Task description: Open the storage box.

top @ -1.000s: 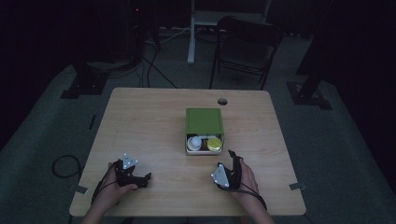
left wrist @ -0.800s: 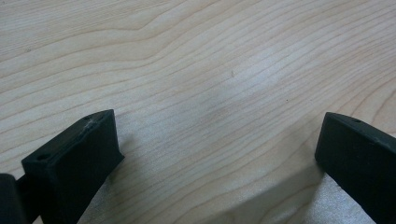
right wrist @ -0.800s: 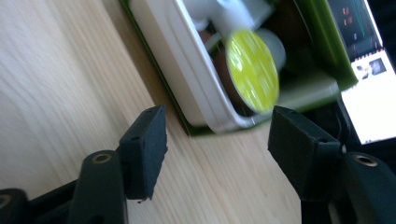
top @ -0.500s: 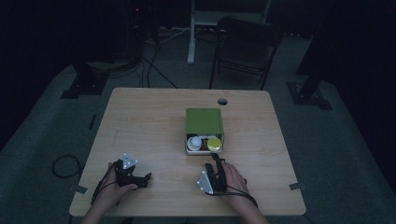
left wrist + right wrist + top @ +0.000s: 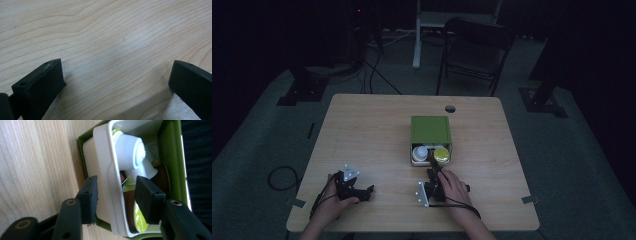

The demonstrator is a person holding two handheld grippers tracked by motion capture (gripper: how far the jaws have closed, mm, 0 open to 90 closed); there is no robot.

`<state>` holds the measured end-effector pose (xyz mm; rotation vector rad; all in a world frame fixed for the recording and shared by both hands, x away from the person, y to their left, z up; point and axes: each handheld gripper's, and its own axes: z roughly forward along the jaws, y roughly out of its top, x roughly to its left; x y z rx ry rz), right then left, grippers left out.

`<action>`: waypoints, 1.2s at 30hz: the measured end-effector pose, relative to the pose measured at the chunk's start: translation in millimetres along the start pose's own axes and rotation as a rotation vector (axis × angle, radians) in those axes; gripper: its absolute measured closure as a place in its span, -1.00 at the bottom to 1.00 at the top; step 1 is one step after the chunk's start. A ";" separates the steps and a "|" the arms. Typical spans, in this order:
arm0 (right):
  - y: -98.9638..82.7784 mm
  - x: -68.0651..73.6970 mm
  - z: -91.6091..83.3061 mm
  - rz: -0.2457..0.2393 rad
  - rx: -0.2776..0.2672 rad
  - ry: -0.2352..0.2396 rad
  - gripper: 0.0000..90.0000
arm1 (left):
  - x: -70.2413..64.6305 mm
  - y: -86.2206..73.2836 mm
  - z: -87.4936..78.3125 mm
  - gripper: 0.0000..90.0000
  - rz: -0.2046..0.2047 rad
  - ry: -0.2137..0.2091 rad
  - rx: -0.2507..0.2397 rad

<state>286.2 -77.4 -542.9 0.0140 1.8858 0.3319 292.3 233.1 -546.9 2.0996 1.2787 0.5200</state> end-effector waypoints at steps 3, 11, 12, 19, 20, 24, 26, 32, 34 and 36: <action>0.9 2.2 3.7 -0.042 0.007 -0.003 0.28 | 0.0 0.0 0.0 -1.00 0.000 0.000 0.000; 0.9 7.1 12.5 -0.084 0.020 -0.008 0.41 | 0.0 0.0 0.0 -1.00 0.000 0.000 0.000; 1.0 7.6 13.8 -0.094 0.025 -0.013 0.41 | 0.0 0.0 0.0 -1.00 0.000 0.000 0.000; 1.3 7.2 20.3 -0.100 0.040 -0.017 0.42 | 0.0 0.0 0.0 -1.00 0.000 0.000 0.000; 1.0 7.1 21.1 -0.104 0.039 -0.018 0.42 | 0.0 0.0 0.0 -1.00 -0.001 0.000 -0.001; 0.1 7.7 24.3 -0.111 0.045 -0.027 0.42 | -0.1 0.0 0.1 -1.00 -0.001 0.000 -0.001; -0.1 8.0 25.8 -0.122 0.052 -0.040 0.47 | -0.2 0.0 0.1 -1.00 -0.003 0.000 -0.002; 0.9 8.3 28.2 -0.130 0.061 -0.036 0.50 | -0.1 0.0 0.1 -1.00 -0.003 0.000 -0.002; 1.2 8.1 27.7 -0.129 0.060 -0.031 0.51 | 0.0 0.0 0.0 -1.00 0.000 0.000 0.000; 0.8 7.3 27.2 -0.128 0.054 -0.029 0.53 | -0.1 0.0 0.0 -1.00 -0.001 0.000 0.000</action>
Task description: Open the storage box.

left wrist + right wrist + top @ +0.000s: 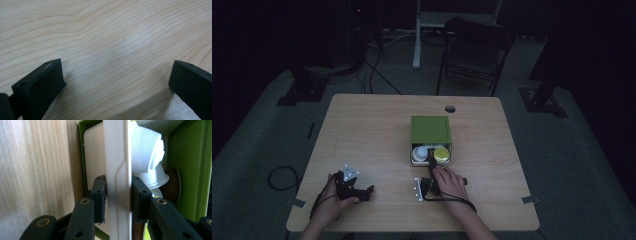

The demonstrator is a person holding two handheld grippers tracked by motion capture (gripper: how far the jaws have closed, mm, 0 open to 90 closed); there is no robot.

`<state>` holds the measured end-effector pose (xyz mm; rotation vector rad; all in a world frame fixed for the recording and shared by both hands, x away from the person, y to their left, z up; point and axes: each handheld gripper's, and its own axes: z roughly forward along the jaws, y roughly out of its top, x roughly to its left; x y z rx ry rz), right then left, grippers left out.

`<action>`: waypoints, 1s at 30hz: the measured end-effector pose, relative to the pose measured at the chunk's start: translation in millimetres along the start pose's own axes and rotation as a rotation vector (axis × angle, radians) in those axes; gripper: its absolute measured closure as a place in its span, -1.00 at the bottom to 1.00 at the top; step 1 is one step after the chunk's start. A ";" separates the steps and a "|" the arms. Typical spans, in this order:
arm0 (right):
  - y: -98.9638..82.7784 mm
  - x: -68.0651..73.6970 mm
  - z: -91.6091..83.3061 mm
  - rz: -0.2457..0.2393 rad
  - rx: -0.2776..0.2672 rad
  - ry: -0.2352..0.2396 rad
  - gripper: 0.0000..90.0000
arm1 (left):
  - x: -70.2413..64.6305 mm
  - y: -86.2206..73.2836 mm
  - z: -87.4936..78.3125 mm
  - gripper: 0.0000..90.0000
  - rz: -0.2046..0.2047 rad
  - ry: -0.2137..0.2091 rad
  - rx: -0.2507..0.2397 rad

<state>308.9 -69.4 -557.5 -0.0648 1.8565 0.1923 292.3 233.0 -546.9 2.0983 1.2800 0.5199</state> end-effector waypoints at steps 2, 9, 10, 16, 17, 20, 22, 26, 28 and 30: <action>-0.4 -1.2 -0.8 0.003 -0.006 0.007 0.55 | 0.1 0.0 0.0 -1.00 0.001 0.000 0.000; -0.2 -2.2 -2.8 -0.016 -0.007 0.013 0.58 | 0.1 0.0 0.0 -1.00 0.002 0.000 0.001; -0.2 -2.1 -3.2 -0.020 -0.008 0.012 0.58 | 0.1 0.0 0.0 -1.00 0.001 0.000 0.001; -0.3 -1.6 -8.0 -0.018 -0.011 0.020 0.58 | -0.1 0.0 0.1 -1.00 -0.001 0.000 -0.001; -0.4 -1.4 -9.0 -0.021 -0.010 0.022 0.58 | -0.1 0.0 0.1 -1.00 -0.001 0.000 -0.001; 0.2 -0.8 -12.6 -0.026 -0.014 0.026 0.59 | -0.1 0.0 0.1 -1.00 -0.001 0.000 -0.002; 0.7 -0.2 -15.7 -0.030 -0.013 0.030 0.59 | 0.0 0.0 0.1 -1.00 -0.001 0.000 -0.001; 0.4 0.9 -22.3 -0.039 -0.020 0.037 0.59 | 0.1 0.0 0.0 -1.00 0.002 0.000 0.001; 0.3 2.1 -26.4 -0.045 -0.022 0.039 0.59 | 0.1 0.0 -0.1 -1.00 0.001 0.000 0.001; 0.8 3.2 -29.6 -0.048 -0.020 0.038 0.60 | 0.1 0.1 -0.1 -1.00 0.002 0.000 0.001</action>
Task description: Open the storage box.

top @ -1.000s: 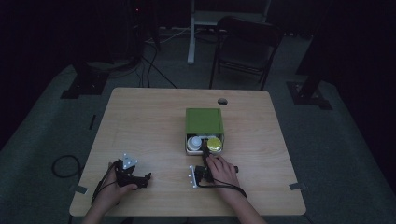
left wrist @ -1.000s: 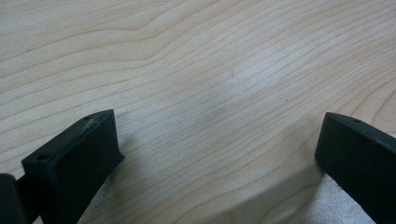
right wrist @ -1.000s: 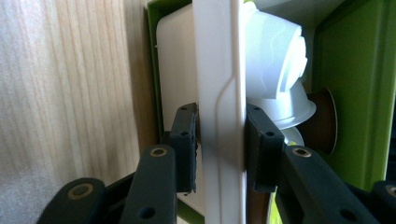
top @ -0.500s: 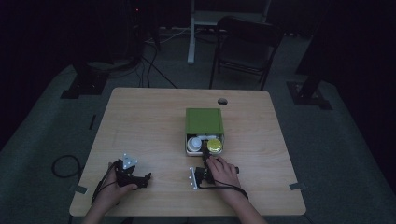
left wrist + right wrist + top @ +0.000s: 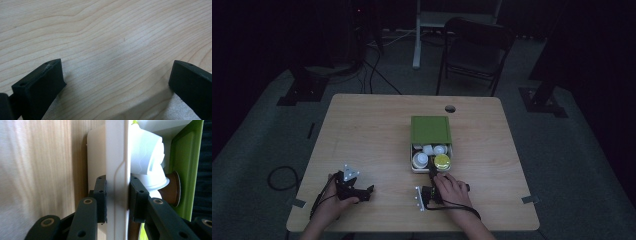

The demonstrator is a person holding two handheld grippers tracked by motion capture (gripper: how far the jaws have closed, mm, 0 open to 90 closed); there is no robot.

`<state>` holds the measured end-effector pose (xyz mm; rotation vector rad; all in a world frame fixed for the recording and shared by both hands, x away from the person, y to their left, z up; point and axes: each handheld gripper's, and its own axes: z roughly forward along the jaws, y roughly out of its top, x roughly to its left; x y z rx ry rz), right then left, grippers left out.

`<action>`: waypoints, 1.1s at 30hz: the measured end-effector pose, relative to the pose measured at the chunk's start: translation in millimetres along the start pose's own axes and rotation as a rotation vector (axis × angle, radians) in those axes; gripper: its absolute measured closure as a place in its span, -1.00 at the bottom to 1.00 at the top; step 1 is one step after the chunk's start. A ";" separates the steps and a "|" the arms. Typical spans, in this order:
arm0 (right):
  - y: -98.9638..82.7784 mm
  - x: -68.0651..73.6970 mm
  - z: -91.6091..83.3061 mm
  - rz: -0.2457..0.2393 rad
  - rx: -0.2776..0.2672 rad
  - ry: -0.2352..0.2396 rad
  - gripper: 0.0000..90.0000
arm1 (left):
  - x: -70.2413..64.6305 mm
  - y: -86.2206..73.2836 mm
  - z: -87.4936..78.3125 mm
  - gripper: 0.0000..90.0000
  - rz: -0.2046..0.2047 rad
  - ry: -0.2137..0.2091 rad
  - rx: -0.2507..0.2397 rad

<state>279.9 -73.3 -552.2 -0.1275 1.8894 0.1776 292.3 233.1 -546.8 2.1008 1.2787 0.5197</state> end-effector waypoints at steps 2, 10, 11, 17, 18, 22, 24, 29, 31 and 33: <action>0.7 1.1 -2.5 -0.004 -0.003 -0.001 0.60 | -0.1 0.0 0.0 -1.00 -0.001 0.000 0.000; 2.6 5.3 -14.9 -0.009 -0.010 0.009 0.60 | 0.0 0.0 0.0 -1.00 0.001 0.001 0.000; 2.9 5.8 -17.0 -0.010 -0.012 0.008 0.60 | 0.0 0.0 0.0 -1.00 0.000 0.000 -0.001; 4.3 10.0 -25.6 -0.014 -0.010 0.016 0.60 | -0.1 -0.1 0.2 -1.00 -0.002 0.000 -0.002; 4.2 10.7 -26.5 -0.018 -0.012 0.016 0.60 | -0.1 -0.1 0.1 -1.00 -0.002 0.000 -0.002; 4.0 15.2 -30.3 -0.023 -0.016 0.025 0.61 | 0.0 0.0 0.0 -1.00 0.000 0.000 -0.001; 4.4 15.9 -32.6 -0.021 -0.019 0.024 0.61 | 0.0 0.0 0.0 -1.00 0.000 0.000 -0.001; 5.9 17.7 -36.9 -0.022 -0.016 0.021 0.60 | 0.0 -0.1 0.1 -1.00 0.000 0.000 -0.001; 5.7 18.0 -39.2 -0.029 -0.020 0.023 0.60 | 0.0 -0.1 0.0 -1.00 0.000 0.000 -0.001; 5.3 18.9 -40.9 -0.026 -0.022 0.024 0.60 | 0.0 -0.1 0.0 -1.00 0.000 0.000 -0.001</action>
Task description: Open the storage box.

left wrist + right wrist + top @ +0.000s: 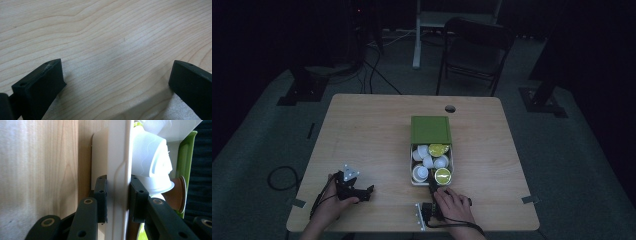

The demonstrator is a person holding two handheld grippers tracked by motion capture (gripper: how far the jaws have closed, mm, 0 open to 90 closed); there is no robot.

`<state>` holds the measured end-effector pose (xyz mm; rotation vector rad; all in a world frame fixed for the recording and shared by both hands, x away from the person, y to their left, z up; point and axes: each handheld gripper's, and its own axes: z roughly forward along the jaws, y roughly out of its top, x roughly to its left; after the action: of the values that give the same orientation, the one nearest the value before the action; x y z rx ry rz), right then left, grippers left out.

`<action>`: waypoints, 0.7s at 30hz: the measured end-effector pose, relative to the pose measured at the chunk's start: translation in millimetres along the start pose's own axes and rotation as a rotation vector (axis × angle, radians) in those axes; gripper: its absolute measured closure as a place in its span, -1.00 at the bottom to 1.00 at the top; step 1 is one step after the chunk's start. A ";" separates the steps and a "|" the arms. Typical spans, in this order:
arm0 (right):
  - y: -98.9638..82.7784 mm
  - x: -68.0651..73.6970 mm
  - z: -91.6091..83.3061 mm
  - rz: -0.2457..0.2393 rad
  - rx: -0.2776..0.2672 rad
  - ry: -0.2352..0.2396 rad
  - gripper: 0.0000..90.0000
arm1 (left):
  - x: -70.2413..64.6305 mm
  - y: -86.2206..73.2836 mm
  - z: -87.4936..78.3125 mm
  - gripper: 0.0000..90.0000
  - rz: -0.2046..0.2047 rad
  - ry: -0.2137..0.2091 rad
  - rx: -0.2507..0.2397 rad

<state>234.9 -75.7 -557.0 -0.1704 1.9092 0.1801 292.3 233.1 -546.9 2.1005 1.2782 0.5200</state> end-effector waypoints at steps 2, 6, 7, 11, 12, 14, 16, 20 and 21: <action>-0.1 0.8 -1.9 -0.002 -0.001 0.001 0.60 | 0.0 0.0 0.0 -1.00 -0.001 0.000 0.000; 0.3 1.2 -4.9 0.001 -0.004 0.006 0.60 | -0.1 0.0 0.0 -1.00 -0.001 0.000 0.000; 0.4 1.2 -5.6 0.003 -0.007 0.008 0.60 | -0.1 0.0 0.0 -1.00 -0.001 0.000 0.000; 0.7 1.2 -8.2 0.010 -0.014 0.014 0.60 | 0.0 0.0 0.0 -1.00 0.000 0.000 0.000; 0.9 1.4 -8.7 0.009 -0.013 0.014 0.60 | 0.0 0.0 0.0 -1.00 -0.001 0.000 0.000; 1.0 1.2 -9.5 0.010 -0.012 0.018 0.60 | 0.0 0.0 0.0 -1.00 0.000 0.000 0.000; 0.9 0.3 -9.9 0.014 -0.011 0.025 0.60 | 0.0 0.0 0.0 -1.00 0.000 0.000 0.000; 0.4 -2.4 -10.8 0.044 -0.019 0.048 0.59 | 0.0 0.0 0.0 -1.00 -0.001 0.000 0.000; 0.2 -2.6 -11.0 0.051 -0.021 0.050 0.59 | -0.1 0.0 0.0 -1.00 -0.001 0.000 -0.001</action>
<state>225.6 -77.7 -550.8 -0.1413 1.9635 0.2324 292.3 233.0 -546.9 2.0989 1.2792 0.5198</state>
